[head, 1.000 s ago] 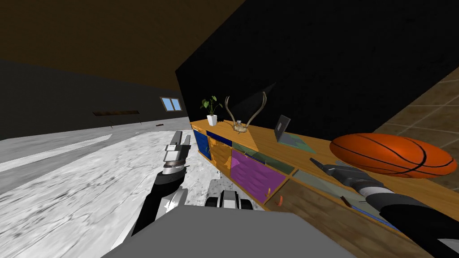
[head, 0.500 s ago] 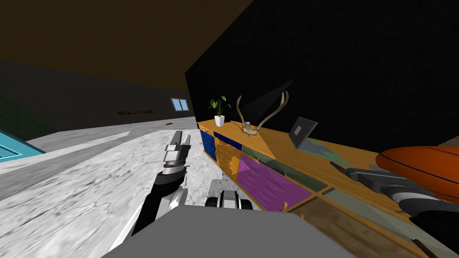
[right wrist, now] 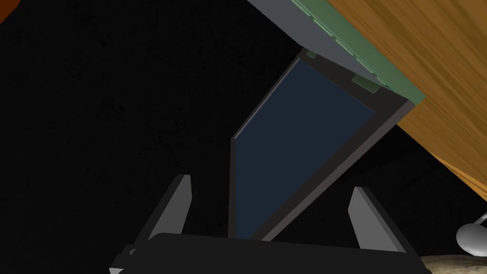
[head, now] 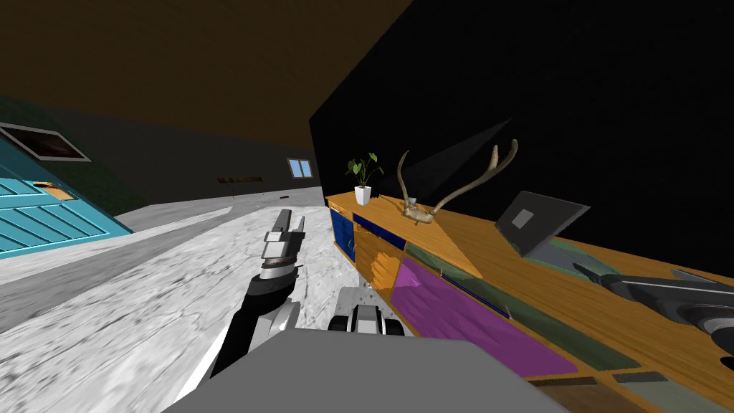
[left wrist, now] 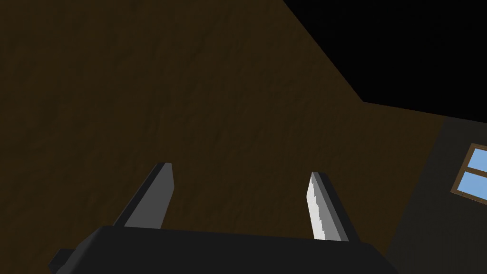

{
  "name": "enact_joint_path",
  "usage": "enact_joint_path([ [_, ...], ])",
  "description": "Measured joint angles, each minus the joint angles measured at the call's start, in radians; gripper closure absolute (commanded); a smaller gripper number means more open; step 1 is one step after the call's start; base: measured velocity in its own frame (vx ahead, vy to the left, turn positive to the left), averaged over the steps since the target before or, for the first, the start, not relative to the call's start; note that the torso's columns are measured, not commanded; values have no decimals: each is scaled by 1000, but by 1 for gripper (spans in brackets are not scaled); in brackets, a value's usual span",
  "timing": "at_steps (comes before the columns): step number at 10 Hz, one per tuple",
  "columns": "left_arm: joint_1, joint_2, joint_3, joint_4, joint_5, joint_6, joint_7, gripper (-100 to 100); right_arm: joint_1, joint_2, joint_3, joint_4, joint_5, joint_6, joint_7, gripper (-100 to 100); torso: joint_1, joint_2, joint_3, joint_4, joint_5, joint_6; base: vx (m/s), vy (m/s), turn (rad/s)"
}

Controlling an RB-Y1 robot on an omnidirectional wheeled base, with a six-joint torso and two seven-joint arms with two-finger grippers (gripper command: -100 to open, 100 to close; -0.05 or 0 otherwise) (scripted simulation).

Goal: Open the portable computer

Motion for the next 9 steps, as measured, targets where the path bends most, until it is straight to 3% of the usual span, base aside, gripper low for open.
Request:
enact_joint_path([
  [2, 0, 0, 0, 0, 0, 0, 0, 0, 17, -17, -15, 33, 29, 37, 16, -100, -2, 2, 2, 1, -1, 0, 121, 105, 120],
  [4, 0, 0, 0, 0, 0, 0, 0, 0, 44, -64, -39, 74, 32, 70, 22, -100, -2, 3, 2, 1, -1, 0, 101, 73, 101],
  [6, 0, 0, 0, 0, 0, 0, 0, 0, 64, -86, -53, 86, 36, 99, 27, -100, -3, 4, 2, 1, -1, 1, 19, 16, -17],
  [9, 0, 0, 0, 0, 0, 0, 0, 0, -5, -158, 23, 126, 15, 128, 12, -100, -1, 4, 3, 1, -1, 0, -53, -6, -48],
])
